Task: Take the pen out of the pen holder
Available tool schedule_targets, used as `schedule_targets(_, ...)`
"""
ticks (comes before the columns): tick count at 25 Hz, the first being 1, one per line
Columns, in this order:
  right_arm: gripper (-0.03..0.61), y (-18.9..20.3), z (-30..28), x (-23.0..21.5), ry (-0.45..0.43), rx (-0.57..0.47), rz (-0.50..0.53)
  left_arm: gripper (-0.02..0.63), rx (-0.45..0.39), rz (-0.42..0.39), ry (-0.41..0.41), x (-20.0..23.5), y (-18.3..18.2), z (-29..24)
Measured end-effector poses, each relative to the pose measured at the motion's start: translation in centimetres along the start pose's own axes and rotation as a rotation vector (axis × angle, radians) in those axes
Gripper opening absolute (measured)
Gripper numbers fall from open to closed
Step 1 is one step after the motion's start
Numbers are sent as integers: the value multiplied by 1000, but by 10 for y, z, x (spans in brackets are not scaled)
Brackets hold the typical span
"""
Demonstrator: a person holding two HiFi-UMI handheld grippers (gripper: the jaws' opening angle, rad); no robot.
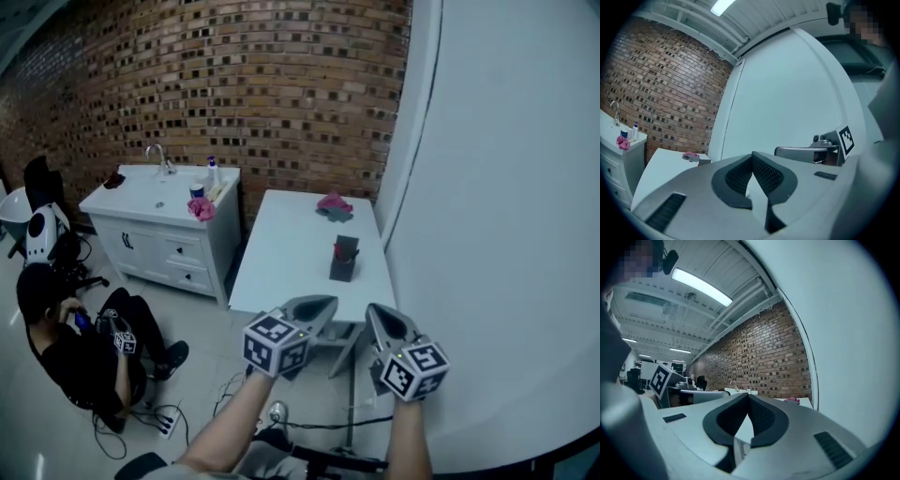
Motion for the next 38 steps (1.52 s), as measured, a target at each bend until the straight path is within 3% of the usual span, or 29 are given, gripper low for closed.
schedule_targets(17, 0, -3, -118, -62, 70, 48, 1, 8, 16, 41, 31, 118, -4, -75)
schedule_targets(28, 0, -1, -207, -96, 169, 89, 11, 8, 66, 65, 38, 206, -11, -110)
schedule_targets(32, 0, 7, -229, -110, 216, 111, 2, 8, 86, 75, 42, 227, -7, -119)
schedule_targets(38, 0, 14, -253, -119, 209, 141, 2, 8, 104, 93, 39, 248, -4, -132)
Point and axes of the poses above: the fingertips, and each gripper's own axes: z backward along the fingers, x to its left, y out of its underside, the point moved 5 cm from there along z, backward along the fingers, and after that the axes turned 5 degrees about y, right-handed, at the moved point
